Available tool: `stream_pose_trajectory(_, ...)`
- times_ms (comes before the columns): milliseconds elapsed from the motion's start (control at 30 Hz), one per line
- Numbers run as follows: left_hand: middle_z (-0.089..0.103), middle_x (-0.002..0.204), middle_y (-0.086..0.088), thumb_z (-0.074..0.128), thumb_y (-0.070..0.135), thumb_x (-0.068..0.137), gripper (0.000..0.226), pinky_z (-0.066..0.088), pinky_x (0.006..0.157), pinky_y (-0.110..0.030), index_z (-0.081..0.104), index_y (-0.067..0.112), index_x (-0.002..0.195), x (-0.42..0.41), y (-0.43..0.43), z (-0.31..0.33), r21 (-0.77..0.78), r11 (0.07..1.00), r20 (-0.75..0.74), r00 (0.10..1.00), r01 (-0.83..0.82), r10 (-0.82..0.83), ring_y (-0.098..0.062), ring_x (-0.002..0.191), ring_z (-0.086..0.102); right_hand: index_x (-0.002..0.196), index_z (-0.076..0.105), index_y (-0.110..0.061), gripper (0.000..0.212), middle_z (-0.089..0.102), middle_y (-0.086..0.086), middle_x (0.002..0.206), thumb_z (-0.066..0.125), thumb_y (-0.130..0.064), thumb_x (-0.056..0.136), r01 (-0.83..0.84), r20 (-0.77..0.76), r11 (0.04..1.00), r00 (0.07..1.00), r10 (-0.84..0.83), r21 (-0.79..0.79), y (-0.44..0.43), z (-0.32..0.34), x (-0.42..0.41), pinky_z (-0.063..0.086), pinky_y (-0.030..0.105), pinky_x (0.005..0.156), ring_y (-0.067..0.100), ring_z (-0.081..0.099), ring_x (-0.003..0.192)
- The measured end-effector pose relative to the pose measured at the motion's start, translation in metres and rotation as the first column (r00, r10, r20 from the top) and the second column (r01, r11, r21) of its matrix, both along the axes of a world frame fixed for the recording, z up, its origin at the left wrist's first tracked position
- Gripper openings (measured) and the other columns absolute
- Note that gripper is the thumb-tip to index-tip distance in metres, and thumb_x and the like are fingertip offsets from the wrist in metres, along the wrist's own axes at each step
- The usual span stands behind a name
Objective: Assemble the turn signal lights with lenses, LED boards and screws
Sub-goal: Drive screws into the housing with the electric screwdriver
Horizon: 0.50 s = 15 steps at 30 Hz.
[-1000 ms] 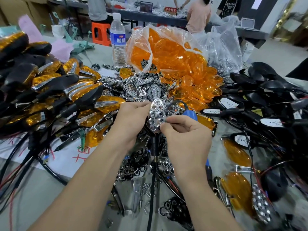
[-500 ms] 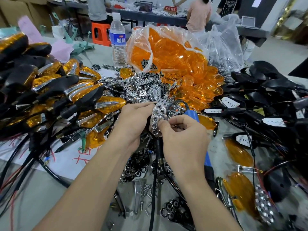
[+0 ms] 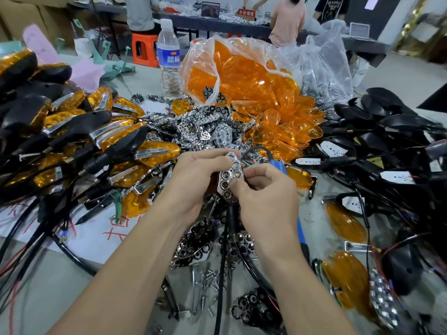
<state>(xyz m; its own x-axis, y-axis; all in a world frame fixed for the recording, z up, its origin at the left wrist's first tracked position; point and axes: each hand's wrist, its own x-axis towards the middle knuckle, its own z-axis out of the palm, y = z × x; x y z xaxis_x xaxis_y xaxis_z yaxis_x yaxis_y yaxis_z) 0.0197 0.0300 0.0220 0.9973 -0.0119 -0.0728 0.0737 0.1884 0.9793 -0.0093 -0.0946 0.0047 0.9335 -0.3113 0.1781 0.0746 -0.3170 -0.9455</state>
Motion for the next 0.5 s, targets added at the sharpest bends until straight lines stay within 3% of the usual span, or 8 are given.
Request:
stream_pose_trajectory(100, 0.077, 0.098, -0.023, 0.063, -0.007, 0.09, 0.029, 0.06, 0.074, -0.036, 0.084, 0.012, 0.087, 0.0002, 0.0009, 0.0012, 0.027, 1.0, 0.026, 1.0, -0.016, 0.015, -0.027, 0.085, 0.07, 0.08, 0.071, -0.025, 0.021, 0.073, -0.013, 0.073, 0.089, -0.015, 0.076, -0.026, -0.042, 0.994, 0.999, 0.03, 0.11, -0.0016, -0.0016, 0.0027, 0.061, 0.039, 0.073, 0.008, 0.069, 0.07)
stream_pose_trajectory(167, 0.079, 0.098, -0.018, 0.064, -0.008, 0.09, 0.031, 0.057, 0.089, -0.044, 0.084, 0.015, 0.085, 0.0015, -0.0001, -0.0002, 0.054, 0.998, 0.03, 0.999, -0.043, 0.041, -0.031, 0.1, 0.069, 0.079, 0.072, -0.024, 0.022, 0.073, -0.014, 0.072, 0.09, -0.014, 0.074, -0.026, -0.057, 0.989, 0.998, 0.035, 0.146, -0.0034, -0.0037, 0.0051, 0.06, 0.037, 0.072, 0.01, 0.07, 0.071)
stream_pose_trajectory(267, 0.079, 0.103, -0.014, 0.064, -0.008, 0.09, 0.032, 0.049, 0.106, -0.056, 0.085, 0.016, 0.085, 0.0028, -0.0017, -0.0018, 0.059, 0.996, 0.017, 0.998, -0.063, 0.062, -0.039, 0.118, 0.064, 0.08, 0.07, -0.027, 0.018, 0.071, -0.023, 0.076, 0.088, -0.025, 0.078, -0.028, -0.065, 0.993, 0.997, 0.036, 0.115, -0.0035, -0.0073, 0.0045, 0.053, 0.021, 0.066, 0.0, 0.067, 0.069)
stream_pose_trajectory(300, 0.079, 0.103, -0.013, 0.063, -0.008, 0.091, 0.033, 0.047, 0.109, -0.057, 0.085, 0.016, 0.084, 0.0026, -0.002, -0.0018, 0.062, 0.996, 0.017, 0.998, -0.067, 0.066, -0.04, 0.119, 0.064, 0.082, 0.068, -0.03, 0.016, 0.068, -0.032, 0.081, 0.084, -0.031, 0.082, -0.049, -0.068, 0.998, 0.996, 0.052, 0.048, -0.0028, -0.0076, 0.0028, 0.046, 0.011, 0.062, -0.006, 0.065, 0.072)
stream_pose_trajectory(367, 0.079, 0.097, -0.012, 0.062, -0.008, 0.092, 0.036, 0.049, 0.106, -0.056, 0.085, 0.018, 0.082, 0.001, -0.002, -0.0004, 0.051, 0.996, 0.025, 0.997, -0.074, 0.072, -0.036, 0.11, 0.067, 0.087, 0.062, -0.035, 0.014, 0.063, -0.041, 0.087, 0.074, -0.043, 0.088, -0.103, -0.1, 0.993, 0.99, 0.097, -0.053, -0.0026, -0.0062, -0.0008, 0.043, 0.006, 0.061, -0.015, 0.061, 0.08)
stream_pose_trajectory(400, 0.079, 0.095, -0.011, 0.062, -0.008, 0.092, 0.036, 0.051, 0.102, -0.054, 0.085, 0.018, 0.082, 0.0002, -0.0017, 0.0007, 0.038, 0.996, 0.032, 0.997, -0.075, 0.074, -0.035, 0.105, 0.067, 0.09, 0.061, -0.036, 0.016, 0.067, -0.033, 0.086, 0.071, -0.047, 0.087, -0.126, -0.13, 0.991, 0.984, 0.12, -0.039, -0.0031, -0.0058, -0.0014, 0.045, 0.007, 0.064, -0.012, 0.063, 0.08)
stream_pose_trajectory(433, 0.08, 0.095, -0.011, 0.062, -0.008, 0.093, 0.036, 0.053, 0.098, -0.052, 0.085, 0.018, 0.082, -0.0002, -0.0011, 0.0018, 0.029, 0.997, 0.043, 0.996, -0.074, 0.073, -0.035, 0.102, 0.068, 0.095, 0.062, -0.035, 0.02, 0.072, -0.023, 0.087, 0.07, -0.05, 0.083, -0.146, -0.163, 0.989, 0.976, 0.146, 0.013, -0.0036, -0.0051, -0.0018, 0.053, 0.018, 0.071, -0.005, 0.067, 0.079)
stream_pose_trajectory(500, 0.08, 0.099, -0.012, 0.062, -0.007, 0.093, 0.035, 0.054, 0.095, -0.049, 0.084, 0.019, 0.085, -0.0005, 0.0009, 0.0025, 0.024, 0.997, 0.075, 0.995, -0.068, 0.066, -0.031, 0.101, 0.069, 0.1, 0.066, -0.032, 0.028, 0.077, -0.006, 0.093, 0.07, -0.046, 0.076, -0.177, -0.206, 0.976, 0.958, 0.201, 0.131, -0.0052, -0.0021, -0.001, 0.061, 0.049, 0.081, 0.016, 0.075, 0.085)
